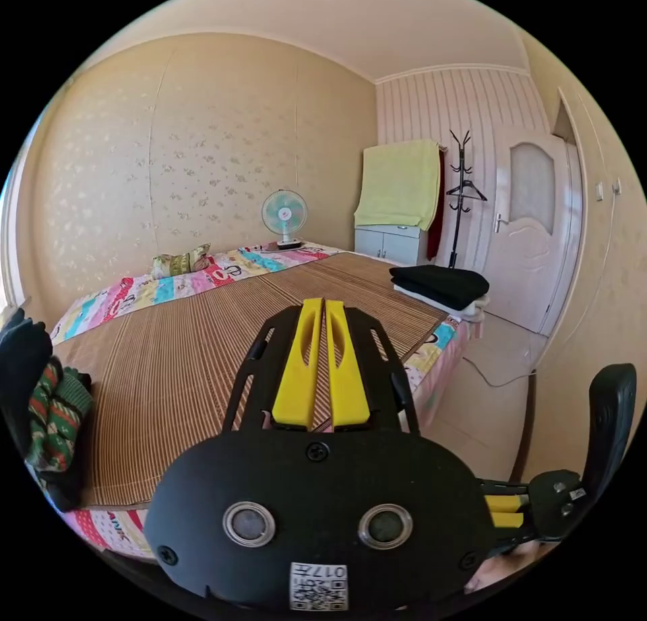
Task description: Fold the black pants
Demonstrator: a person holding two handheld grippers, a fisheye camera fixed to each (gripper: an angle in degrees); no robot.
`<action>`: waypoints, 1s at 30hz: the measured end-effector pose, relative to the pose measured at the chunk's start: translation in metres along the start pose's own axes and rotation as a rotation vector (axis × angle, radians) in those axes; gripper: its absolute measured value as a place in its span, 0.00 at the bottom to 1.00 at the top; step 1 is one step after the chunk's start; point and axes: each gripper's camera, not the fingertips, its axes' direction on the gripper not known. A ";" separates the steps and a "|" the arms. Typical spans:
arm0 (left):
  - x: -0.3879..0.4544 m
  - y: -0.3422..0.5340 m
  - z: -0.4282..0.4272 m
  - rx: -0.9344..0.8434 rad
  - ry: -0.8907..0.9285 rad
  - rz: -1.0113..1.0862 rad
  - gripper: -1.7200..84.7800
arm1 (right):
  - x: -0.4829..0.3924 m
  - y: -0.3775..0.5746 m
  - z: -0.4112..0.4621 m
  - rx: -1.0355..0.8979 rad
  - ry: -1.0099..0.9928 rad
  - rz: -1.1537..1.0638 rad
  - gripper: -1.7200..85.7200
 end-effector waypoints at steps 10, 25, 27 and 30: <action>-0.094 0.018 -0.008 0.082 0.216 -0.221 0.01 | -0.042 0.002 0.023 -0.031 -0.047 -0.134 0.03; -0.093 -0.002 0.033 0.026 0.194 -0.154 0.01 | -0.046 -0.005 0.030 -0.048 -0.046 -0.117 0.02; -0.092 -0.005 0.039 0.018 0.190 -0.139 0.01 | -0.045 -0.005 0.030 -0.050 -0.052 -0.112 0.02; -0.093 -0.008 0.044 0.015 0.193 -0.135 0.01 | -0.045 -0.005 0.030 -0.049 -0.053 -0.109 0.02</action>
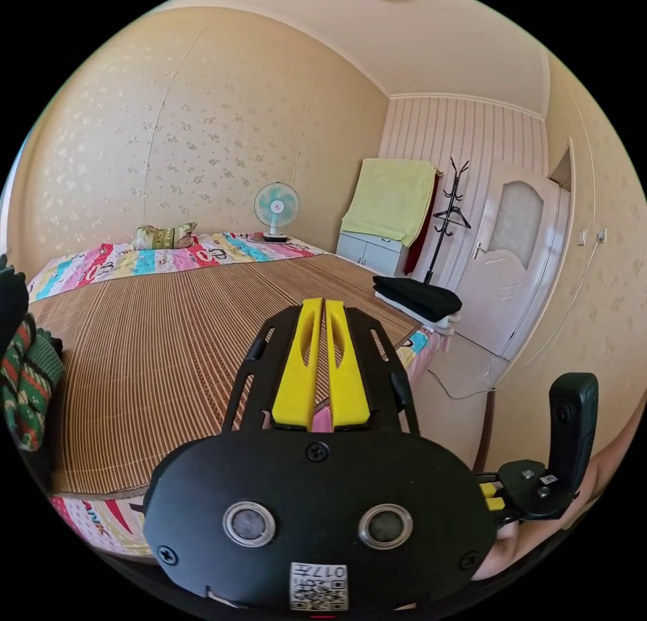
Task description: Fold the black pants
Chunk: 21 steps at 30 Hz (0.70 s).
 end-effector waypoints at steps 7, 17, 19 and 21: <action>-0.009 -0.003 0.007 0.013 0.009 -0.016 0.01 | -0.001 0.000 -0.001 0.002 0.006 -0.008 0.03; -0.012 -0.010 0.022 -0.005 0.002 -0.004 0.01 | 0.004 0.002 -0.004 -0.002 -0.004 0.002 0.03; -0.013 -0.010 0.024 -0.006 0.003 -0.006 0.01 | 0.004 0.003 -0.004 -0.002 -0.002 0.001 0.03; -0.015 -0.011 0.026 -0.007 0.004 -0.007 0.01 | 0.005 0.004 -0.005 -0.002 -0.002 0.001 0.03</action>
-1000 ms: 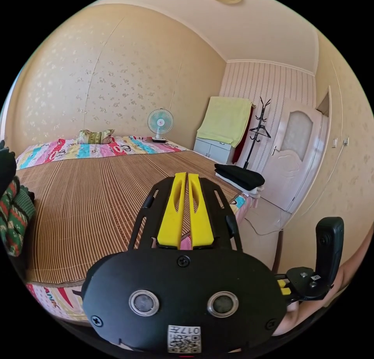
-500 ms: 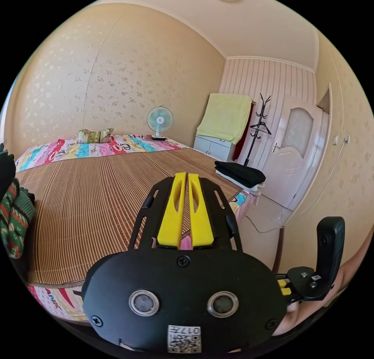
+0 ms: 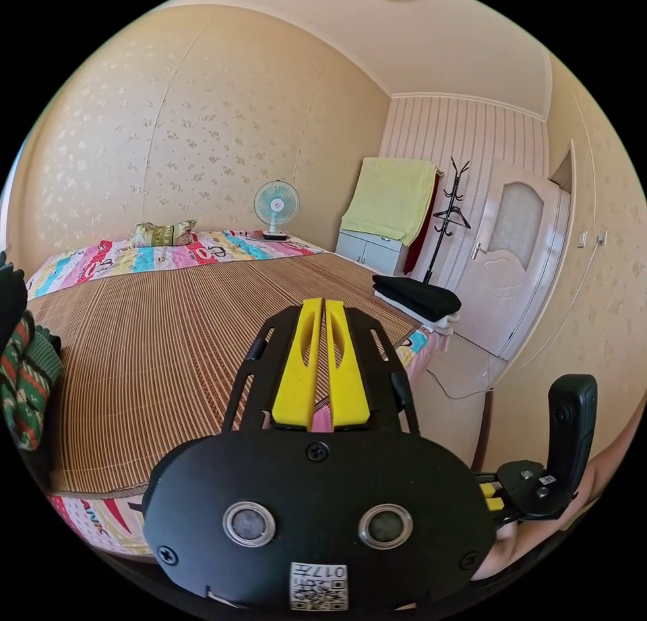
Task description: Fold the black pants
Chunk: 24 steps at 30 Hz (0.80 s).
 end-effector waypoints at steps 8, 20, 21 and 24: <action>-0.003 -0.001 0.004 0.002 -0.001 0.001 0.01 | 0.003 0.005 -0.003 -0.001 -0.005 0.002 0.02; -0.005 0.000 0.007 -0.003 -0.003 0.005 0.01 | 0.006 0.013 -0.007 0.002 -0.002 0.002 0.03; -0.005 0.000 0.008 -0.004 -0.003 0.005 0.01 | 0.006 0.014 -0.007 0.002 0.000 0.001 0.03; -0.006 0.000 0.007 -0.004 -0.003 0.003 0.01 | 0.007 0.016 -0.008 -0.001 -0.003 0.003 0.03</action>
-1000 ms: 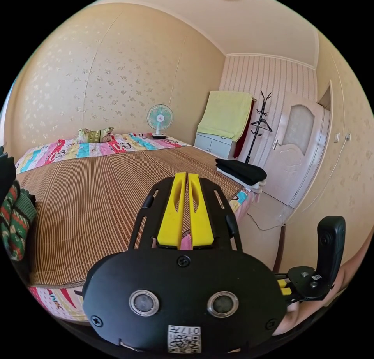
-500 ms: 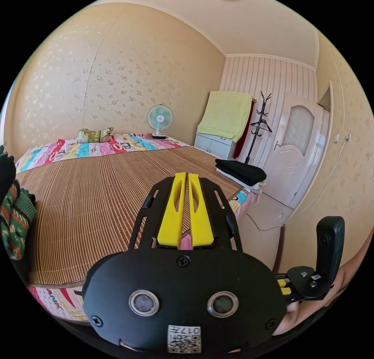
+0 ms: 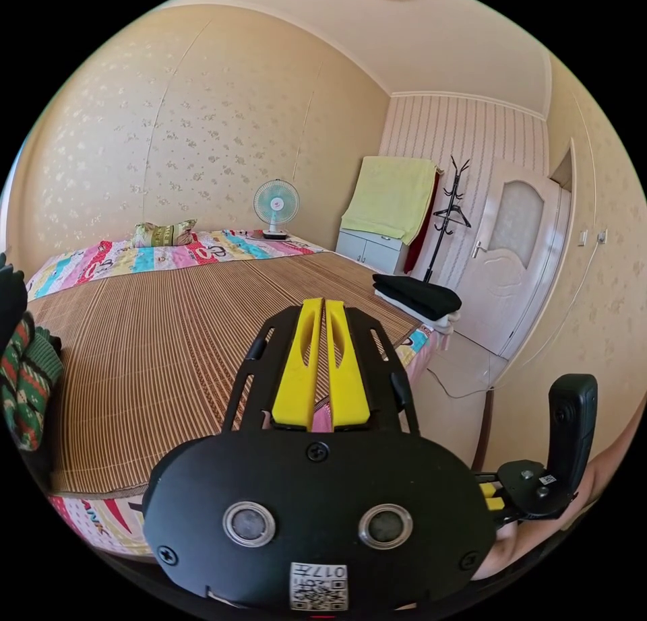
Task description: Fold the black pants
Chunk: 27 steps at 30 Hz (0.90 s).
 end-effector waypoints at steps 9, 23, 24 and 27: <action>-0.001 0.002 -0.002 0.000 -0.001 0.001 0.01 | -0.001 0.007 -0.001 0.002 0.009 -0.002 0.03; -0.003 0.006 -0.008 -0.003 -0.001 0.002 0.01 | -0.003 0.013 0.007 -0.004 -0.001 0.005 0.03; -0.004 0.007 -0.008 -0.003 -0.002 0.002 0.01 | -0.004 0.013 0.008 -0.004 -0.001 0.005 0.03; -0.004 0.008 -0.010 -0.002 -0.001 0.000 0.01 | -0.006 0.014 0.011 -0.004 -0.002 0.005 0.03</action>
